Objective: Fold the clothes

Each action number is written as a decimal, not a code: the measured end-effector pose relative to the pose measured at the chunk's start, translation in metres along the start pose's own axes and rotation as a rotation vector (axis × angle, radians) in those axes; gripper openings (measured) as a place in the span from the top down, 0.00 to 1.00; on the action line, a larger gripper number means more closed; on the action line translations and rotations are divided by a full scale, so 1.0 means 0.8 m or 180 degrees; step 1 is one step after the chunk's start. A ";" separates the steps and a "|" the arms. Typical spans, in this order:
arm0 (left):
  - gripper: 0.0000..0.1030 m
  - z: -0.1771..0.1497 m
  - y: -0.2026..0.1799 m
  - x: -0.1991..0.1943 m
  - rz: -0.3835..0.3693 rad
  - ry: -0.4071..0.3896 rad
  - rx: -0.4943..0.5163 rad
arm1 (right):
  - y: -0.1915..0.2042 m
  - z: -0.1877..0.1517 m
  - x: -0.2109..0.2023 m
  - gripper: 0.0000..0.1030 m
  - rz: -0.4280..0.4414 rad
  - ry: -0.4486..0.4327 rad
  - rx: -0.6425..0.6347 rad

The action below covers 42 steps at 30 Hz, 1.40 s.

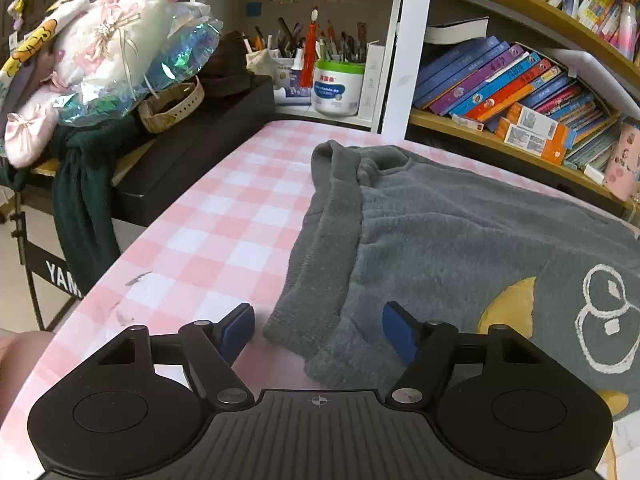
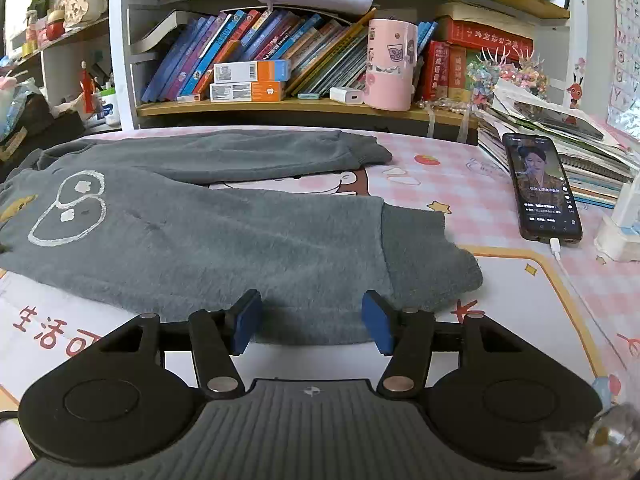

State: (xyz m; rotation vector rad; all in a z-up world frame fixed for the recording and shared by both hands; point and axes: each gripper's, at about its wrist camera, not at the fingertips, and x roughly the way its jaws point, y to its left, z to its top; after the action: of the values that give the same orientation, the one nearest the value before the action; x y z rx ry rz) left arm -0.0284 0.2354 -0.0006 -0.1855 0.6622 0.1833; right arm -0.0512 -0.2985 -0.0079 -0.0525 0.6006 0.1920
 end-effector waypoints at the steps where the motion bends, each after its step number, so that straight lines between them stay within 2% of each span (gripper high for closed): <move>1: 0.32 0.001 0.000 0.000 -0.0013 0.0006 -0.0018 | -0.001 -0.001 -0.001 0.46 0.0007 -0.0010 0.0014; 8: 0.33 0.004 -0.003 0.003 -0.0034 0.0026 -0.0062 | -0.006 0.002 -0.004 0.46 -0.0063 -0.0119 0.0079; 10: 0.39 0.005 -0.002 0.005 0.0007 0.0010 -0.0067 | -0.005 0.001 -0.001 0.43 -0.0073 -0.0101 0.0040; 12: 0.59 0.007 -0.002 0.007 0.0069 -0.0008 -0.0064 | 0.001 -0.001 0.003 0.40 -0.0083 -0.0079 -0.0068; 14: 0.64 0.008 -0.003 0.007 0.0038 0.0002 -0.0047 | 0.006 -0.002 0.004 0.37 -0.0099 -0.0070 -0.0134; 18: 0.67 0.008 -0.009 0.006 -0.0020 0.0058 0.0207 | 0.012 -0.001 0.003 0.36 -0.0046 -0.0045 -0.0157; 23: 0.67 0.020 0.022 0.004 0.0160 0.0021 -0.0029 | 0.020 0.000 -0.004 0.36 0.0082 -0.0083 -0.0145; 25: 0.66 0.017 0.017 0.005 0.0209 0.0048 0.0074 | 0.020 0.003 -0.008 0.36 0.0123 -0.0136 -0.0091; 28: 0.62 0.012 0.008 0.004 0.0291 0.0022 0.0179 | 0.020 0.008 -0.007 0.36 0.0074 -0.0184 -0.0030; 30: 0.58 0.012 0.009 0.003 0.0313 0.0013 0.0120 | 0.019 0.011 -0.002 0.37 0.0053 -0.0172 -0.0002; 32: 0.52 0.014 0.012 0.001 0.0348 -0.0008 0.0042 | 0.019 0.013 0.004 0.44 -0.0030 -0.0152 -0.0016; 34: 0.51 0.018 0.012 -0.012 0.0461 -0.0216 -0.0055 | 0.019 0.015 0.011 0.55 -0.0142 -0.0119 -0.0036; 37: 0.51 0.026 0.004 -0.038 0.0665 -0.0604 -0.0044 | 0.021 0.013 0.018 0.58 -0.0235 -0.0047 -0.0120; 40: 0.51 0.029 -0.015 -0.045 0.0497 -0.0654 0.0195 | 0.024 0.007 0.015 0.59 -0.0301 0.0009 -0.0284; 42: 0.51 0.025 -0.027 -0.043 0.0370 -0.0614 0.0330 | 0.015 0.002 0.008 0.59 -0.0324 0.0040 -0.0206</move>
State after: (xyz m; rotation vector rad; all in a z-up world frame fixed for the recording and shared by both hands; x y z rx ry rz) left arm -0.0384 0.2152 0.0388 -0.0290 0.4891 0.2743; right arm -0.0475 -0.2856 -0.0103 -0.1466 0.6025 0.1124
